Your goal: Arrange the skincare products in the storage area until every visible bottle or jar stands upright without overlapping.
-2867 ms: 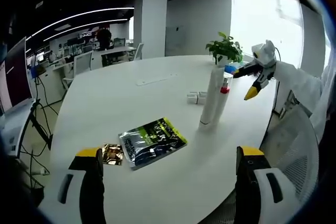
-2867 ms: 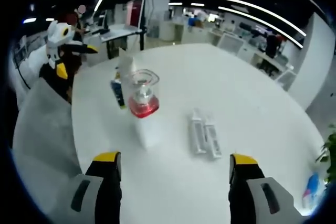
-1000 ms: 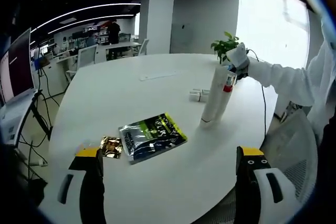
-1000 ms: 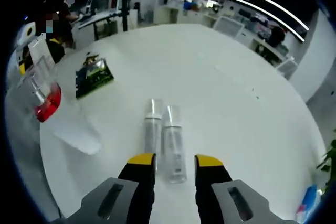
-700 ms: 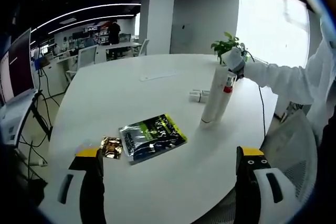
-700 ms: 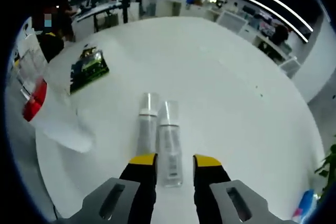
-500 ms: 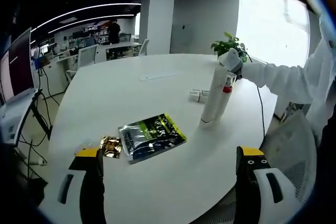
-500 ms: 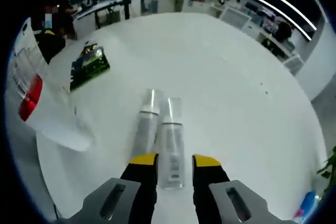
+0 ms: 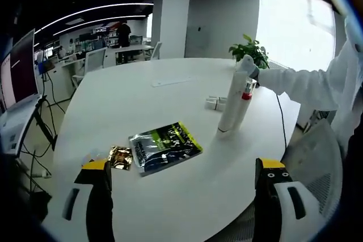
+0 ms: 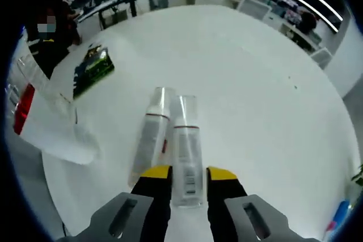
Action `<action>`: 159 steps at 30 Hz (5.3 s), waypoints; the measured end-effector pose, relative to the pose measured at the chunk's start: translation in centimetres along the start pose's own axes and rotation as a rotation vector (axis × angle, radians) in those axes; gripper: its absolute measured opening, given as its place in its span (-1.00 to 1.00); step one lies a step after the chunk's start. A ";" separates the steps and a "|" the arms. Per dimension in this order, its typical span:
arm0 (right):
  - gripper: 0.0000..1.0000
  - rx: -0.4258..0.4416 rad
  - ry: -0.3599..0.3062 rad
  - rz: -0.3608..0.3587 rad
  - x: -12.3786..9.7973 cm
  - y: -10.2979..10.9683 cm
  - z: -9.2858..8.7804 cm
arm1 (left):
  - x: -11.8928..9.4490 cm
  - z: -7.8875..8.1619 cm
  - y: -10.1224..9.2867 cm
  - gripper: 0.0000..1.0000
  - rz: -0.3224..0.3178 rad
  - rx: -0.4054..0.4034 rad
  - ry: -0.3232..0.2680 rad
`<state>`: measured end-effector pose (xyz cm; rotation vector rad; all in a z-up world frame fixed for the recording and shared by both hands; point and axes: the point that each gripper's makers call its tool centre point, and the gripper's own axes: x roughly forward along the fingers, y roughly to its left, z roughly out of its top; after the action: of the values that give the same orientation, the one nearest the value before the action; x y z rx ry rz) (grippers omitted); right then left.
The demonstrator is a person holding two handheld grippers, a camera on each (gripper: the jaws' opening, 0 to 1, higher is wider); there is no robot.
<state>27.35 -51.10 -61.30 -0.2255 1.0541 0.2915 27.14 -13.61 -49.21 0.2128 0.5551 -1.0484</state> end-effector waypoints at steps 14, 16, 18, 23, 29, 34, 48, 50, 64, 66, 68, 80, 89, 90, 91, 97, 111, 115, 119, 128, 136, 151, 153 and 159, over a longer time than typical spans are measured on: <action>-0.72 0.056 -0.009 0.016 0.3 -0.2 -0.1 | 0.0 -0.1 0.2 0.98 0.007 -0.015 -0.005; -0.73 0.065 -0.021 0.013 0.3 -0.1 0.0 | 0.0 -0.1 0.1 0.98 0.007 -0.011 -0.004; -0.73 0.071 -0.026 0.007 0.3 -0.1 0.0 | 0.1 -0.1 0.1 0.98 0.008 -0.011 -0.004; -0.74 0.150 -0.054 -0.007 0.2 -0.2 -0.1 | 0.1 0.1 -0.1 0.98 0.002 -0.014 -0.010; -0.75 0.309 -0.110 0.014 -0.1 -1.0 -0.5 | -0.1 0.4 -0.2 0.99 -0.007 0.005 -0.030; -0.75 0.381 -0.142 0.033 -0.5 -0.6 -1.0 | -0.1 0.6 -0.3 0.99 -0.012 0.008 -0.033; -0.76 0.763 -0.376 0.204 -2.7 1.0 -0.1 | -0.3 0.6 0.1 0.99 0.011 0.002 -0.024; -0.76 0.770 -0.394 0.209 -3.2 1.2 -0.2 | -0.3 0.6 0.1 0.99 0.007 -0.007 -0.027; -0.75 0.800 -0.479 0.252 -5.9 3.0 0.4 | 0.0 0.6 -0.9 0.99 -0.019 0.028 -0.029; -0.75 0.798 -0.489 0.261 -6.2 3.5 0.5 | -0.1 0.5 -0.9 0.99 -0.019 0.021 -0.029; -0.75 0.796 -0.495 0.269 -6.6 4.0 0.4 | -0.1 0.5 -0.8 0.99 -0.014 0.016 -0.030; -0.75 0.828 -0.549 0.292 -8.4 5.9 -0.9 | 0.0 0.3 -0.8 0.99 -0.009 -0.015 -0.015; -0.75 0.842 -0.629 0.318 -11.0 7.6 -1.1 | 0.1 0.8 -1.1 0.99 -0.014 -0.009 -0.021; -0.75 0.842 -0.633 0.317 -11.2 7.8 -1.2 | 0.1 0.8 -1.1 0.99 -0.017 -0.008 -0.020; -0.75 0.842 -0.641 0.316 -11.5 8.0 -1.3 | 0.1 0.8 -1.3 0.99 -0.021 -0.007 -0.020; -0.75 0.843 -0.690 0.329 -13.0 9.8 -1.7 | 0.2 0.8 -2.0 0.99 -0.042 0.005 -0.023; -0.75 0.795 -0.813 0.411 -17.9 14.6 -0.4 | 0.5 1.5 -3.1 0.99 -0.085 -0.005 -0.050; -0.75 0.778 -0.856 0.460 -19.6 16.5 0.1 | 0.2 2.0 -3.6 0.99 -0.092 -0.003 -0.076; -0.75 0.747 -0.824 0.483 -19.5 18.3 -0.2 | 0.1 2.3 -3.8 0.99 -0.098 -0.004 -0.083; -0.75 0.694 -0.815 0.524 -19.4 20.3 0.7 | -0.1 4.0 -6.4 0.95 -0.217 -0.076 -0.169; -0.75 0.642 -0.803 0.573 -19.5 22.2 2.6 | -0.1 6.4 -9.2 0.54 -0.346 -0.123 -0.270; -0.75 0.540 -0.794 0.664 -20.1 25.3 4.8 | 1.0 9.7 -15.1 -0.23 -0.644 -0.242 -0.338; -0.75 0.529 -0.790 0.674 -20.0 25.6 5.0 | 1.3 10.0 -15.3 -0.28 -0.670 -0.276 -0.340; -0.75 0.490 -0.772 0.718 -19.9 26.7 5.2 | 1.3 10.8 -15.9 -0.34 -0.727 -0.329 -0.356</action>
<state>13.30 -26.87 -42.47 0.6842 0.3701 0.6825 17.50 -26.99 -39.30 -0.4971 0.4764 -1.6286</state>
